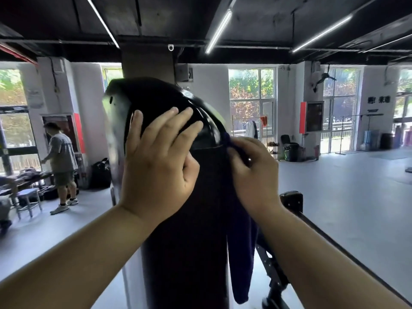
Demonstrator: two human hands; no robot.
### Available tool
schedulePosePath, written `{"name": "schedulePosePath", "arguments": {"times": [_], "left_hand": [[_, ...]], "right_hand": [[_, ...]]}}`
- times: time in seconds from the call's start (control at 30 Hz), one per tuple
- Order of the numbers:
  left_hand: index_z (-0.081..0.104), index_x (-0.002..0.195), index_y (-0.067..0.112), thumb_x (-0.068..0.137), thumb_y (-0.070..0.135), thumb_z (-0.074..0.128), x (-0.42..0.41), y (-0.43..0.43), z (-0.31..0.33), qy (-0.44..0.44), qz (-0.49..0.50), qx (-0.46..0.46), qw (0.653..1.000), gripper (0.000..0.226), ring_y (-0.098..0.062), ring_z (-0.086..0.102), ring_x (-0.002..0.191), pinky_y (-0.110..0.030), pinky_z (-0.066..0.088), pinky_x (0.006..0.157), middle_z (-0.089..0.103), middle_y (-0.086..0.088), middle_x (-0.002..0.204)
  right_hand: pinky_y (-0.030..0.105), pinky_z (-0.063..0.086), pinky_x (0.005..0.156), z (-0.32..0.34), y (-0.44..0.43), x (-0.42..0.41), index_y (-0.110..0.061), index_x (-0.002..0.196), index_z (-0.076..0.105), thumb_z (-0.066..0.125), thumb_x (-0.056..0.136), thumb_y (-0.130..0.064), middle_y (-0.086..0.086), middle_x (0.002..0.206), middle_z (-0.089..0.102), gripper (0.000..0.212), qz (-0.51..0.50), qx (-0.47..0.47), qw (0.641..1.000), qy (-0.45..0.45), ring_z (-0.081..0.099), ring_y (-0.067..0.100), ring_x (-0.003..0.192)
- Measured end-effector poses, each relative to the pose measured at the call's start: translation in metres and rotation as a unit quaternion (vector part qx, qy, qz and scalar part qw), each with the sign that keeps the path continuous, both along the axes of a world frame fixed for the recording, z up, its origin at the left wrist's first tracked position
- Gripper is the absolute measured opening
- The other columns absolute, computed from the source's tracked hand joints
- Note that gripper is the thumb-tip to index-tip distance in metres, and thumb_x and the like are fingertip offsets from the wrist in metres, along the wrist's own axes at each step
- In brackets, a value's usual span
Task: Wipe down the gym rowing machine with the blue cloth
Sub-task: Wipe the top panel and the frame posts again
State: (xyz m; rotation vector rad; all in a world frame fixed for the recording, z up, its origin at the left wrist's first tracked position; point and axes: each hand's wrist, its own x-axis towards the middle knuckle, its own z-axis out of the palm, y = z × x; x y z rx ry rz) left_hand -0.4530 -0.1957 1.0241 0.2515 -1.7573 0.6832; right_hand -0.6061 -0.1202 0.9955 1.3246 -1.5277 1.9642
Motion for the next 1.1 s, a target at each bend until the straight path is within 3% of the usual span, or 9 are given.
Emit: {"name": "schedulePosePath", "arguments": {"times": [0.13, 0.27, 0.37, 0.5, 0.6, 0.7, 0.9, 1.1], "left_hand": [[0.064, 0.127, 0.011, 0.085, 0.009, 0.05, 0.001, 0.0, -0.016, -0.028, 0.014, -0.039, 0.999, 0.045, -0.028, 0.048, 0.133, -0.062, 0.018, 0.115, 0.056, -0.005, 0.14], [0.063, 0.129, 0.012, 0.084, 0.008, 0.052, 0.001, 0.001, -0.023, -0.038, 0.023, -0.045, 0.998, 0.046, -0.027, 0.046, 0.134, -0.06, 0.015, 0.117, 0.054, -0.005, 0.142], [0.063, 0.129, 0.014, 0.085, 0.01, 0.051, 0.003, 0.003, -0.027, -0.052, 0.027, -0.04, 0.997, 0.046, -0.025, 0.045, 0.136, -0.06, 0.013, 0.117, 0.053, -0.004, 0.143], [0.069, 0.123, 0.019, 0.089, 0.013, 0.047, 0.01, 0.0, -0.054, -0.107, 0.006, -0.055, 0.993, 0.04, -0.022, 0.046, 0.135, -0.062, 0.012, 0.116, 0.056, 0.002, 0.141], [0.073, 0.116, 0.021, 0.096, 0.016, 0.035, 0.016, -0.004, -0.077, -0.13, -0.019, -0.048, 0.99, 0.043, -0.019, 0.048, 0.133, -0.056, 0.01, 0.119, 0.058, 0.004, 0.138], [0.074, 0.112, 0.022, 0.096, 0.017, 0.034, 0.016, -0.004, -0.084, -0.132, -0.031, -0.04, 0.99, 0.043, -0.017, 0.048, 0.133, -0.053, 0.009, 0.119, 0.059, 0.006, 0.136], [0.077, 0.093, 0.026, 0.102, 0.018, 0.042, 0.02, -0.012, -0.104, -0.146, -0.088, -0.064, 0.983, 0.038, -0.015, 0.056, 0.125, -0.046, 0.012, 0.12, 0.068, 0.01, 0.124], [0.077, 0.097, 0.029, 0.099, 0.018, 0.053, 0.034, -0.031, -0.161, -0.224, -0.098, -0.128, 0.961, 0.027, -0.013, 0.057, 0.125, -0.041, 0.01, 0.121, 0.066, 0.01, 0.127]], "right_hand": [[0.012, 0.046, 0.088, -0.061, 0.006, 0.014, -0.02, 0.108, 0.075, 0.065, 0.092, -0.009, -0.016, 0.102, 0.066, 0.023, 0.004, 0.01, 0.998, -0.06, 0.062, -0.002, 0.097], [0.013, 0.048, 0.083, -0.045, 0.004, 0.006, -0.027, 0.098, 0.076, 0.068, 0.091, -0.011, -0.016, 0.093, 0.07, 0.019, 0.008, 0.013, 0.997, -0.075, 0.064, -0.002, 0.089], [0.015, 0.049, 0.085, -0.032, 0.001, 0.008, -0.025, 0.104, 0.074, 0.065, 0.093, -0.015, -0.015, 0.097, 0.07, 0.018, 0.011, -0.007, 0.996, -0.086, 0.064, -0.002, 0.091], [0.014, 0.047, 0.084, -0.076, 0.003, 0.022, -0.023, 0.108, 0.073, 0.061, 0.096, -0.015, -0.013, 0.097, 0.067, 0.02, -0.021, 0.007, 0.995, -0.095, 0.061, -0.004, 0.093], [0.02, 0.049, 0.087, -0.116, 0.011, 0.034, -0.031, 0.104, 0.073, 0.062, 0.094, -0.012, -0.015, 0.097, 0.067, 0.024, -0.018, 0.045, 0.989, -0.138, 0.063, -0.003, 0.094], [0.024, 0.051, 0.088, -0.106, 0.011, 0.03, -0.04, 0.095, 0.069, 0.065, 0.093, -0.012, -0.016, 0.095, 0.069, 0.028, -0.037, 0.044, 0.988, -0.143, 0.064, -0.002, 0.092], [0.007, 0.044, 0.084, -0.1, 0.002, 0.038, -0.028, 0.111, 0.071, 0.057, 0.098, -0.013, -0.016, 0.104, 0.065, 0.025, -0.042, 0.006, 0.988, -0.152, 0.06, -0.008, 0.096], [0.009, 0.042, 0.08, -0.185, 0.012, 0.06, -0.048, 0.094, 0.063, 0.058, 0.097, -0.016, -0.019, 0.099, 0.065, 0.033, -0.045, 0.07, 0.967, -0.239, 0.06, -0.01, 0.093]]}}
